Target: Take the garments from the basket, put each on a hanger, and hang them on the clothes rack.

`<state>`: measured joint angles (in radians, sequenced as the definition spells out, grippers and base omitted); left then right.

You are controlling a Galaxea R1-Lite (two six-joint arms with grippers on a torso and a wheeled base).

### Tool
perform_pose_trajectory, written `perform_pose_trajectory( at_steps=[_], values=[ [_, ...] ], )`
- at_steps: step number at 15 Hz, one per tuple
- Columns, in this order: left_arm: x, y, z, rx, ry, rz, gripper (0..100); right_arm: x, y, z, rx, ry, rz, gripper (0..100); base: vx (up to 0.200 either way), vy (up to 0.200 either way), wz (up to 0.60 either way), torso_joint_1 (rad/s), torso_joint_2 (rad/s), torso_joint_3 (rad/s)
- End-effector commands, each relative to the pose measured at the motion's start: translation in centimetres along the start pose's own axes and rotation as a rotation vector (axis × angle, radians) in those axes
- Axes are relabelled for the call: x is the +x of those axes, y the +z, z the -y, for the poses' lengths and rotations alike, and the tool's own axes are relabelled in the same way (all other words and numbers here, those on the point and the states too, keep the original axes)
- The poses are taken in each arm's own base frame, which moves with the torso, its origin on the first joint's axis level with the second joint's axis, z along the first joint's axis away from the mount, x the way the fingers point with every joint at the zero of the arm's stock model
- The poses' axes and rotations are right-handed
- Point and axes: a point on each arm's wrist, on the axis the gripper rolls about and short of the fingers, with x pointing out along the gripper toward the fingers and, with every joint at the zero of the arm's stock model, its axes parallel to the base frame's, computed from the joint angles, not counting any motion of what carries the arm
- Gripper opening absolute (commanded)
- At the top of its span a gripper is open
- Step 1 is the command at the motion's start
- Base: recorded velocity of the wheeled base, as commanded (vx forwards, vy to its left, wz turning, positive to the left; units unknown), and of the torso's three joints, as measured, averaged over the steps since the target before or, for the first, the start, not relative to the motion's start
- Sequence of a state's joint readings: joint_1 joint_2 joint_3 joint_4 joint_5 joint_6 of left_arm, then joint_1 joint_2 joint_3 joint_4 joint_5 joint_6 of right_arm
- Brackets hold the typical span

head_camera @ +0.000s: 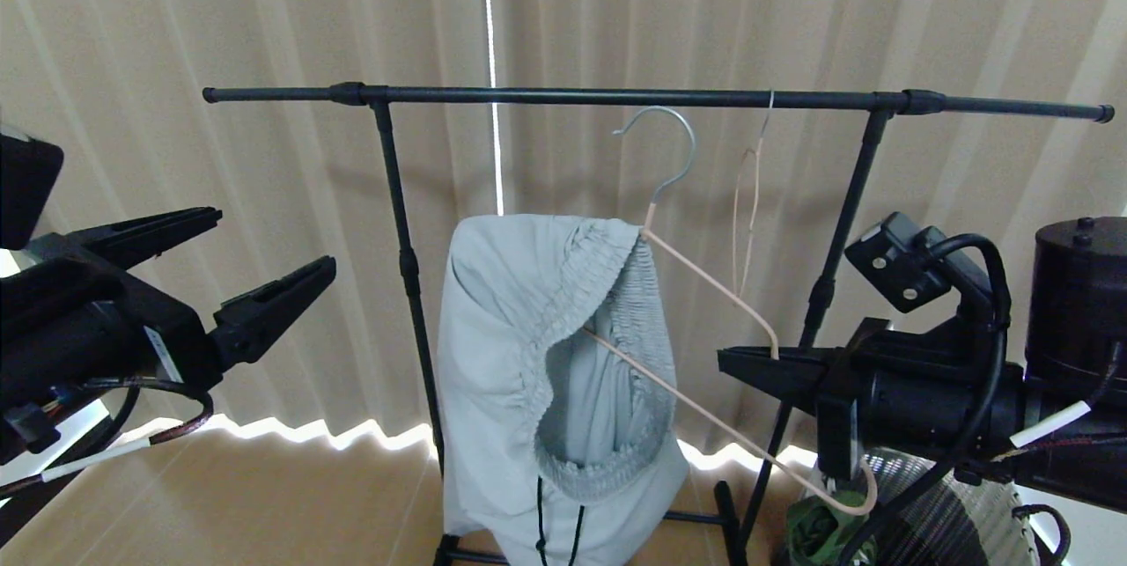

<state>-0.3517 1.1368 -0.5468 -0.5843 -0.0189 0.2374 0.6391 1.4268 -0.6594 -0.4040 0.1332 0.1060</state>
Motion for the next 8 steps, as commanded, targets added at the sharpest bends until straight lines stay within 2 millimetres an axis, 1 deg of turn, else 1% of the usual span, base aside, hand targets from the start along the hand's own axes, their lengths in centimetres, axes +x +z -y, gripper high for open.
perform_pose_trajectory(
  at_steps=[1, 3, 4, 5, 6, 8],
  values=[
    [0.3, 0.0, 0.0, 0.08, -0.017, -0.002, 100, -0.1, 0.1, -0.1, -0.002, 0.013, 0.003, 0, 0.0, 0.0, 0.0, 0.0, 0.0, 0.0],
    [1.1, -0.4, 0.2, 0.202, -0.046, -0.018, 100, 0.0, 0.1, -0.1, -0.007, 0.023, 0.003, 0, 0.0, 0.0, 0.0, 0.0, 0.0, 0.0],
    [1.8, -0.2, 0.4, 0.248, -0.094, -0.008, 100, 0.0, 0.3, -0.2, -0.009, 0.043, 0.009, 0, 0.0, 0.0, 0.0, 0.0, 0.0, 0.0],
    [2.5, 0.1, 0.6, 0.253, -0.13, 0.006, 100, 0.1, 0.5, -0.3, -0.01, 0.068, 0.009, 0, 0.0, 0.0, 0.0, 0.0, 0.0, 0.0],
    [3.9, 1.0, 1.4, 0.258, -0.176, 0.033, 100, 0.1, 0.6, -0.5, -0.022, 0.125, 0.008, 0, 0.0, 0.0, 0.0, 0.0, 0.0, 0.0],
    [5.4, 1.3, 2.2, 0.265, -0.212, 0.032, 100, 0.1, 0.6, -0.6, -0.052, 0.167, 0.009, 0, 0.0, 0.0, 0.0, 0.0, 0.0, 0.0]
  ],
)
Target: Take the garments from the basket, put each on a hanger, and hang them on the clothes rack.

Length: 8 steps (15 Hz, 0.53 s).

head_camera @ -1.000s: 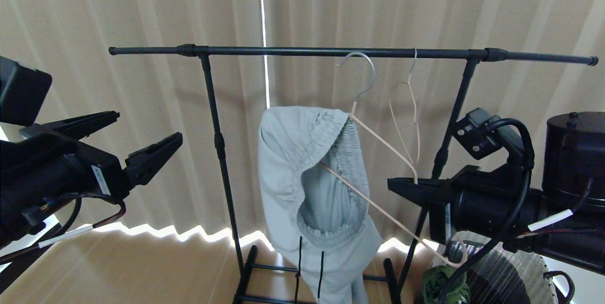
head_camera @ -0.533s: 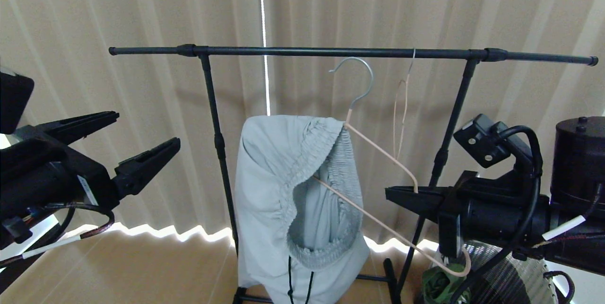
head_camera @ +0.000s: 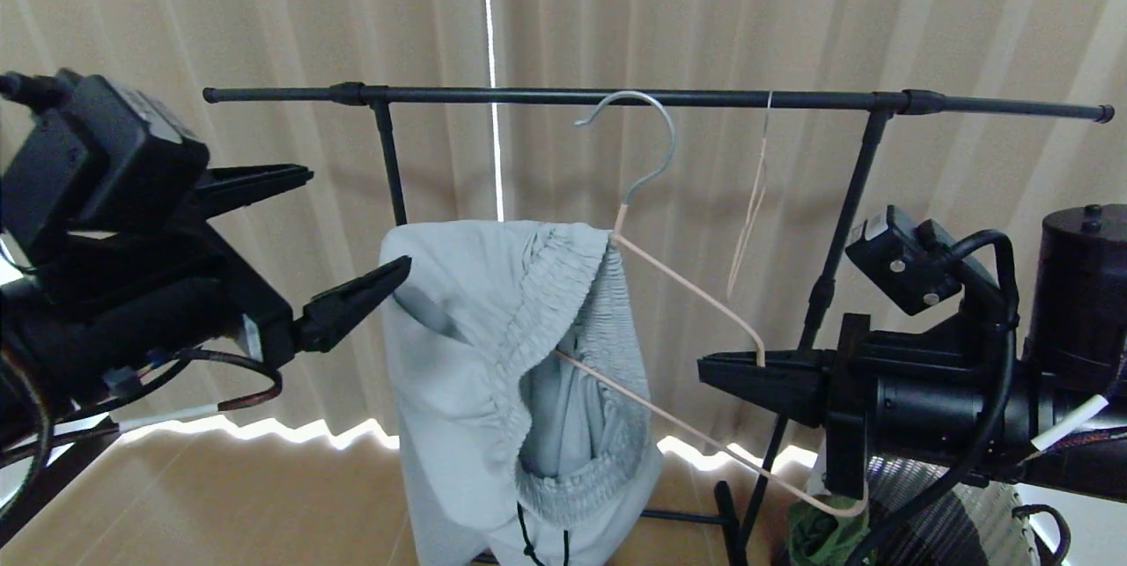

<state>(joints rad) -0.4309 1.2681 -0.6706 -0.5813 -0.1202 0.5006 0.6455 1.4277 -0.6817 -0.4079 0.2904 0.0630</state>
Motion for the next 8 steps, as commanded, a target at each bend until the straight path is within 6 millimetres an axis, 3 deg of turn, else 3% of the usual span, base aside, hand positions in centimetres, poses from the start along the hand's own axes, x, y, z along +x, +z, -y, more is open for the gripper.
perform_pose_trajectory(
  at_steps=[1, 8],
  values=[
    [2.6, -0.3, 1.0, 0.023, -0.064, -0.024, 100, 0.1, 0.0, -0.1, -0.005, 0.013, -0.001, 0, 0.0, 0.0, 0.0, 0.0, 0.0, 0.0],
    [5.4, -1.8, 2.9, 0.103, -0.156, -0.081, 100, 0.8, -0.2, -1.7, -0.057, 0.083, -0.02, 0, 0.0, 0.0, 0.0, 0.0, 0.0, 0.0]
  ],
)
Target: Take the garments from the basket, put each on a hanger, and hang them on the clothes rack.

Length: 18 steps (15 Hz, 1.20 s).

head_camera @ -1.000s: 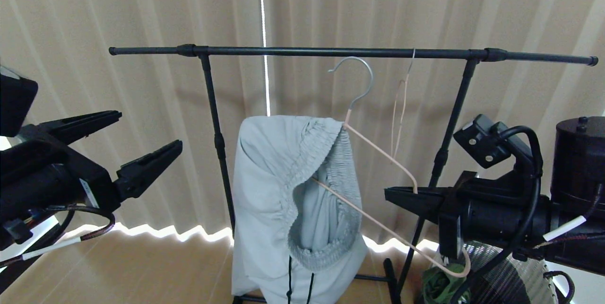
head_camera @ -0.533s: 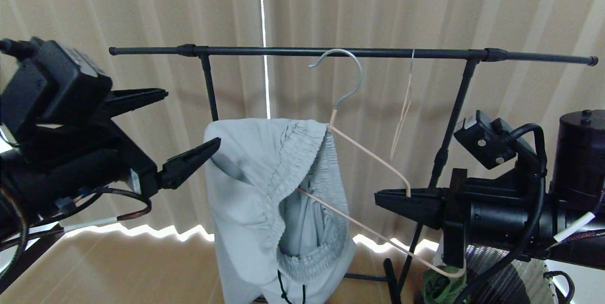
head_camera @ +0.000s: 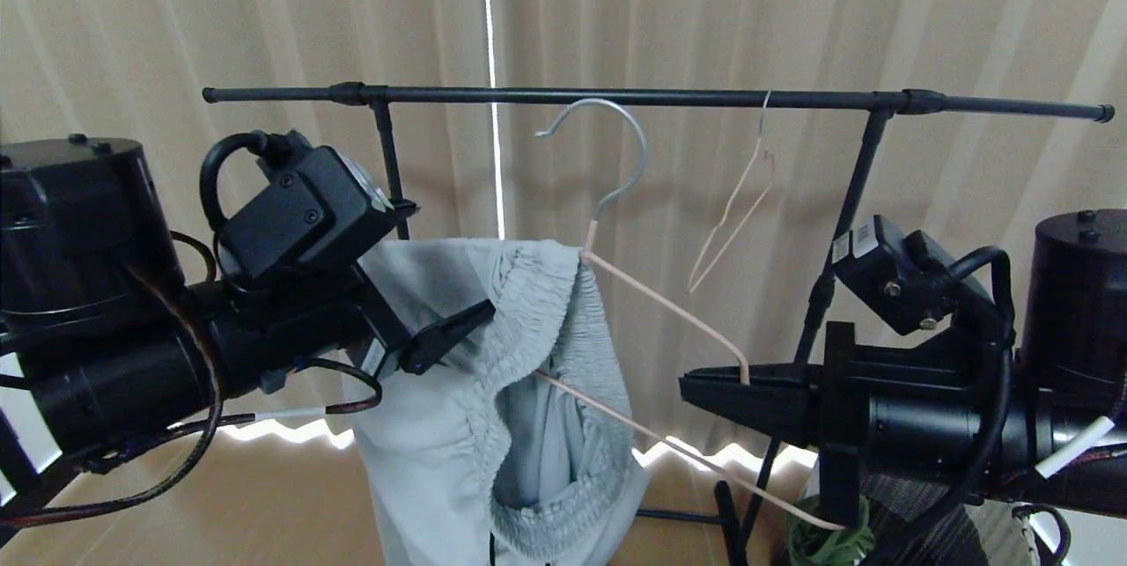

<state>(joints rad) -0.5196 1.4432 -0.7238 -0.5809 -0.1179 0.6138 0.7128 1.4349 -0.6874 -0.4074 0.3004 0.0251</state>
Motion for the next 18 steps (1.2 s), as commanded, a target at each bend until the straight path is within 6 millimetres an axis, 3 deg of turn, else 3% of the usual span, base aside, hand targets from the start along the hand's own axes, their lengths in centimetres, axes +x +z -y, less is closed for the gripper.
perform_pose_trajectory(
  at_steps=[1, 7, 8, 15, 18],
  values=[
    [1.3, -0.3, 0.1, 0.01, -0.015, -0.017, 100, 0.7, -0.4, -0.2, -0.039, 0.026, -0.026, 0, 0.0, 0.0, 0.0, 0.0, 0.0, 0.0],
    [1.4, -0.1, -0.2, 0.012, -0.001, -0.01, 100, 1.0, -0.7, -1.8, -0.087, 0.119, -0.036, 0, 0.0, 0.0, 0.0, 0.0, 0.0, 0.0],
    [1.3, 0.0, -0.2, 0.013, 0.0, -0.007, 0, 0.8, -0.6, -2.0, -0.091, 0.125, -0.031, 0, 0.0, 0.0, 0.0, 0.0, 0.0, 0.0],
    [1.1, -0.4, 0.1, 0.013, -0.007, -0.017, 0, 0.6, -0.6, -1.9, -0.091, 0.116, -0.024, 0, 0.0, 0.0, 0.0, 0.0, 0.0, 0.0],
    [0.7, -0.6, 0.2, 0.015, 0.028, 0.02, 0, 0.4, -0.5, -0.9, -0.08, 0.068, -0.02, 0, 0.0, 0.0, 0.0, 0.0, 0.0, 0.0]
  ],
)
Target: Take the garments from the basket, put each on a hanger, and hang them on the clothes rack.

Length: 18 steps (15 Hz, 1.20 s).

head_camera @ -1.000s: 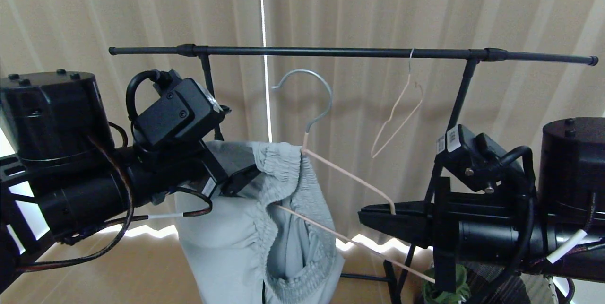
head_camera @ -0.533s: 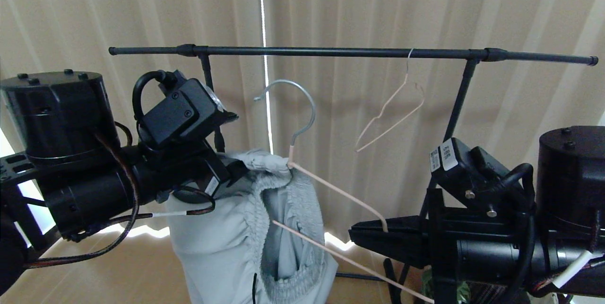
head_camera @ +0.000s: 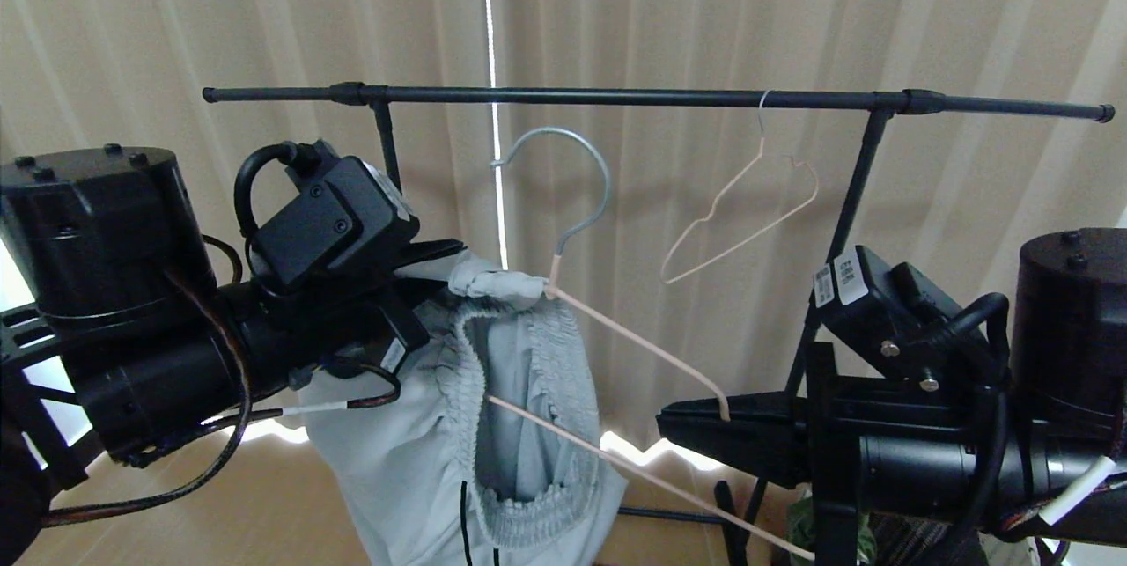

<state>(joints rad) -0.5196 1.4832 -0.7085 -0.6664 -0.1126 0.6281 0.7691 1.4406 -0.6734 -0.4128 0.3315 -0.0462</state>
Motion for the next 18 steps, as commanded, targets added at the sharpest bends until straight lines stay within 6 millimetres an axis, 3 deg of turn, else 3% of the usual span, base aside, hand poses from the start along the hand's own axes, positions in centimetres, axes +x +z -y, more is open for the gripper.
perform_pose_trajectory(
  at_steps=[1, 2, 6, 10, 13, 18],
  values=[
    [-0.4, -0.2, 0.0, -0.003, 0.023, -0.006, 0, -0.3, 0.0, 0.6, 0.007, -0.048, -0.001, 0, 0.0, 0.0, 0.0, 0.0, 0.0, 0.0],
    [-0.6, -0.2, 0.0, -0.008, 0.03, -0.011, 0, -0.4, -0.2, 0.6, 0.009, -0.079, -0.005, 100, 0.0, 0.0, 0.0, 0.0, 0.0, 0.0],
    [-1.0, -0.6, 0.2, -0.013, 0.044, -0.039, 0, -1.1, 0.0, 1.4, 0.015, -0.202, 0.008, 100, 0.0, 0.0, 0.0, 0.0, 0.0, 0.0],
    [-1.0, -1.2, -0.1, -0.105, 0.217, -0.171, 0, -3.1, 0.6, 3.0, -0.017, -0.331, 0.07, 100, 0.0, 0.0, 0.0, 0.0, 0.0, 0.0],
    [-1.0, -1.4, -0.3, -0.233, 0.334, -0.295, 0, -3.3, 0.5, 3.6, -0.024, -0.38, 0.063, 100, 0.0, 0.0, 0.0, 0.0, 0.0, 0.0],
    [-0.7, 1.1, -1.4, -0.544, 0.353, -0.249, 0, -2.3, 0.3, 2.9, -0.025, -0.327, 0.049, 100, 0.0, 0.0, 0.0, 0.0, 0.0, 0.0]
  ],
)
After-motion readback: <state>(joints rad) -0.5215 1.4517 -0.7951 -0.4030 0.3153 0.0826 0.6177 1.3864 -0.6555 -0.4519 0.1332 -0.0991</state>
